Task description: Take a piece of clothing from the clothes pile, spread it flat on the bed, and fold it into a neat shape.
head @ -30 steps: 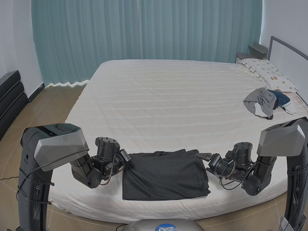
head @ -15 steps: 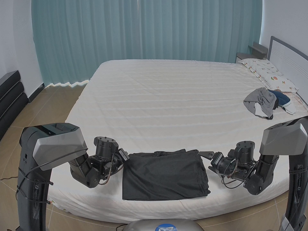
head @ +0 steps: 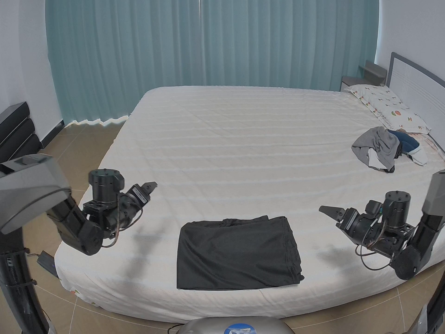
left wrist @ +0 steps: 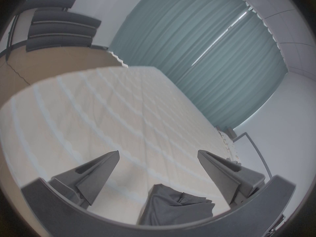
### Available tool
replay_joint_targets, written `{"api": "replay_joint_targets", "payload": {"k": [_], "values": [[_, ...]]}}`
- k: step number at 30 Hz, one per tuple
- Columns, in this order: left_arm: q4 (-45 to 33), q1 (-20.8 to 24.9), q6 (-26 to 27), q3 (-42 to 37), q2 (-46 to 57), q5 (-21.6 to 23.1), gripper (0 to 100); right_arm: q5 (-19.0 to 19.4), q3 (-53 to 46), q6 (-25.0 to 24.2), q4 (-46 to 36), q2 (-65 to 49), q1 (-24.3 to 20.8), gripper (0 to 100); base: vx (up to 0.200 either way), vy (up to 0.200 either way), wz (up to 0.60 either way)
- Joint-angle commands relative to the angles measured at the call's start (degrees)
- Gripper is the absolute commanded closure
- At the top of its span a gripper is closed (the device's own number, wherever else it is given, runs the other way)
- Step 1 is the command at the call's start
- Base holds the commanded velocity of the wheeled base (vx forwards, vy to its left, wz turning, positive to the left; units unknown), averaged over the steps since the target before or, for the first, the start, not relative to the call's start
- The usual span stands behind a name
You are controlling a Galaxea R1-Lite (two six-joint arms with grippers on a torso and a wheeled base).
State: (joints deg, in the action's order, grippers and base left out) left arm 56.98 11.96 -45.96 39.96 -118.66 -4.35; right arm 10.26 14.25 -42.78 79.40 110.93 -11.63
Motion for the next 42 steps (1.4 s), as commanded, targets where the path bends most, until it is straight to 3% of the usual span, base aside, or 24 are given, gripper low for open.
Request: {"api": "replay_joint_targets", "payload": {"k": [1,2,4,10,11,17,19,21,24,25,28,31,35,38,42], "values": [[1.3,-3.0,5.2,-10.4,19.3,0.8,0,-2.0,-8.7,6.0,-2.4,-20.4,1.2,0,0.0,0.0,0.0],[2.0,-3.5,7.5,-14.0,27.2,0.7,0,-3.5,-11.2,11.1,-5.6,-28.2,1.2,0,0.0,0.0,0.0],[1.6,-3.8,10.2,-16.8,33.3,0.5,0,-4.6,-12.1,14.6,-8.8,-34.8,0.9,0,0.0,0.0,0.0],[1.5,-3.9,16.0,-22.9,45.2,-2.5,0,-4.7,-10.7,19.1,-22.0,-50.2,1.1,0,0.0,0.0,0.0],[1.3,-3.9,18.3,-25.0,49.8,-4.2,0,-4.6,-9.8,21.1,-30.8,-57.7,1.1,0,0.0,0.0,0.0],[-3.5,-3.9,26.4,-28.4,62.4,-8.5,0,-4.2,-6.3,27.2,-54.8,-77.3,1.1,0,0.0,0.0,0.0],[-5.0,-3.9,27.8,-28.5,64.6,-9.2,0,-4.3,-5.8,28.1,-58.1,-79.8,1.1,0,0.0,0.0,0.0],[-11.8,-3.8,31.3,-28.4,72.4,-10.7,0,-4.5,-5.5,31.3,-67.4,-87.1,1.3,0,0.0,0.0,0.0],[-14.3,-3.8,32.1,-28.4,75.2,-10.8,0,-4.6,-5.6,32.4,-69.3,-88.9,1.5,0,0.0,0.0,0.0],[-21.2,-3.9,34.3,-28.3,82.2,-11.0,0,-4.6,-5.6,36.0,-72.5,-92.6,3.9,0,0.0,0.0,0.0],[-28.7,-3.9,37.8,-28.1,90.0,-11.9,0,-4.5,-5.6,40.0,-75.0,-95.8,7.7,0,0.0,0.0,0.0],[-35.2,-3.9,42.4,-27.9,96.5,-13.6,0,-4.5,-5.5,43.3,-78.5,-100.5,8.4,0,0.0,0.0,0.0],[-38.5,-4.2,45.2,-28.0,101.7,-14.0,0,-4.8,-5.5,46.7,-83.4,-106.2,8.9,0,0.0,0.0,0.0],[-40.5,-6.2,46.3,-28.2,104.9,-14.7,0,-4.7,-5.5,48.7,-87.7,-110.8,12.2,0,0.0,0.0,0.0],[-43.0,-7.4,47.8,-28.3,107.7,-14.7,0,-5.5,-5.8,49.3,-87.5,-110.9,12.1,0,0.0,0.0,0.0]]}}
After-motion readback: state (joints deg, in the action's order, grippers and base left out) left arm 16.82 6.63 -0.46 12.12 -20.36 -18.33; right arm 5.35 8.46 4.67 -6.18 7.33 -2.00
